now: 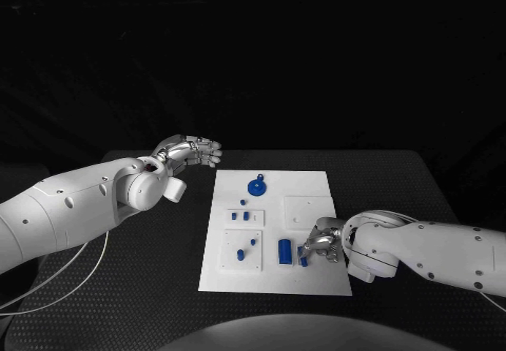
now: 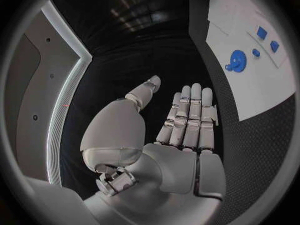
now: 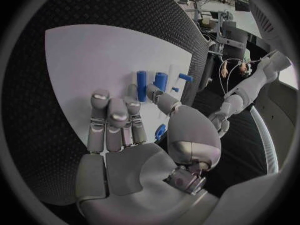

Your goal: Assemble the parts on the task board

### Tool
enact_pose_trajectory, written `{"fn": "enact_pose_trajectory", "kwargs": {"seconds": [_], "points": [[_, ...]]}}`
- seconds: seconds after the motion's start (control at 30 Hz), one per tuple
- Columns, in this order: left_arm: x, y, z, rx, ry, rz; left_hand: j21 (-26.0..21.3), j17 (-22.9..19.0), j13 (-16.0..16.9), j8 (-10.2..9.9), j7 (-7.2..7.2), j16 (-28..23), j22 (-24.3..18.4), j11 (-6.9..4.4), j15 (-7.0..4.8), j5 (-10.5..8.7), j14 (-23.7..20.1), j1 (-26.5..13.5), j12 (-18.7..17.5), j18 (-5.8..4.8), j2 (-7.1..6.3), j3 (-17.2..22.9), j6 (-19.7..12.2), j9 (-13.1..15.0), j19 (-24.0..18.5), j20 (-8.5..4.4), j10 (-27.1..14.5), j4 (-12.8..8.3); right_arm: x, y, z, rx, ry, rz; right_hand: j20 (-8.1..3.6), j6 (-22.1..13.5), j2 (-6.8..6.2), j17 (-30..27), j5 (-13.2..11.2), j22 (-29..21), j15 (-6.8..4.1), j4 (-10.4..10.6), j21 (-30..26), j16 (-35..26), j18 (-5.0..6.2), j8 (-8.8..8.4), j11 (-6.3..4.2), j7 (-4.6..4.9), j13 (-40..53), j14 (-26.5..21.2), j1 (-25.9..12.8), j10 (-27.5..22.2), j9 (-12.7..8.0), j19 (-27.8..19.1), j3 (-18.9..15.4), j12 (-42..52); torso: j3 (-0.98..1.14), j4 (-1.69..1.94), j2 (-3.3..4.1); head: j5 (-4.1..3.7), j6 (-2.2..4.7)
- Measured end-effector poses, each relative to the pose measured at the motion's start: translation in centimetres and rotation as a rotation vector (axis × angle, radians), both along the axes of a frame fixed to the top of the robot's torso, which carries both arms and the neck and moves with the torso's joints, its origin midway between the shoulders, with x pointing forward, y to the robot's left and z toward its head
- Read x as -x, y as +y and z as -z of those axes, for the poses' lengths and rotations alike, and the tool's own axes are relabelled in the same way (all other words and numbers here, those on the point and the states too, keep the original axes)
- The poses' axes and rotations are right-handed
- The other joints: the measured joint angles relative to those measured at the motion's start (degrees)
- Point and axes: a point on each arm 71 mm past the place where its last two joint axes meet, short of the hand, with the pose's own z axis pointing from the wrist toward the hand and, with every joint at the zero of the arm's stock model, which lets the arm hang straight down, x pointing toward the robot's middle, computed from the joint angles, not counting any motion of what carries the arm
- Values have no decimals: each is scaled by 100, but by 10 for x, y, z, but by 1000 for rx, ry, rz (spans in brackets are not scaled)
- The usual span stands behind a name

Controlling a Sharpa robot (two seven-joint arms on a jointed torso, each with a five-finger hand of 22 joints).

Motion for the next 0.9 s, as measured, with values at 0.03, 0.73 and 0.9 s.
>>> {"fn": "enact_pose_trajectory", "kwargs": {"seconds": [0.03, 0.73, 0.9], "points": [[0, 0, 0, 0, 0, 0, 0, 0, 0, 0, 0, 0, 0, 0, 0, 0, 0, 0, 0, -1, 0, 0, 0, 0, 0, 0, 0, 0, 0, 0, 0, 0, 0, 0, 0, 0, -25, 0, 0, 0, 0, 17, 0, 0, 0, 0, 0, 0, 0, 0, -25, 0, 0, 0, -17, 0, 0, 0, 0, 0, -1], [0, 1, 0, -1, 3, 0, 0, 10, -5, 0, 0, 0, 9, 0, 0, 0, 0, 0, 0, 55, 0, -2, 0, 1, 0, 0, 0, 28, 2, -6, 0, 4, 8, -25, -35, 1, -469, -12, 0, -24, -16, 40, 0, 0, 1, -22, -21, -2, 30, -31, -496, -21, 22, -31, -820, 0, -1, -1, 0, 11, 7], [0, 3, 0, -3, 4, -3, 0, 11, -4, 0, 0, -22, 8, 0, 0, 0, 0, 0, 0, 52, 0, -2, 0, 1, 0, 0, 0, 28, 5, -12, 1, 18, 37, -66, -54, -40, -580, -12, 0, -24, -15, -139, 0, 0, 1, -22, -21, -2, 41, -32, -121, -21, 41, -12, -862, 0, 0, -2, -3, 19, 7]]}}
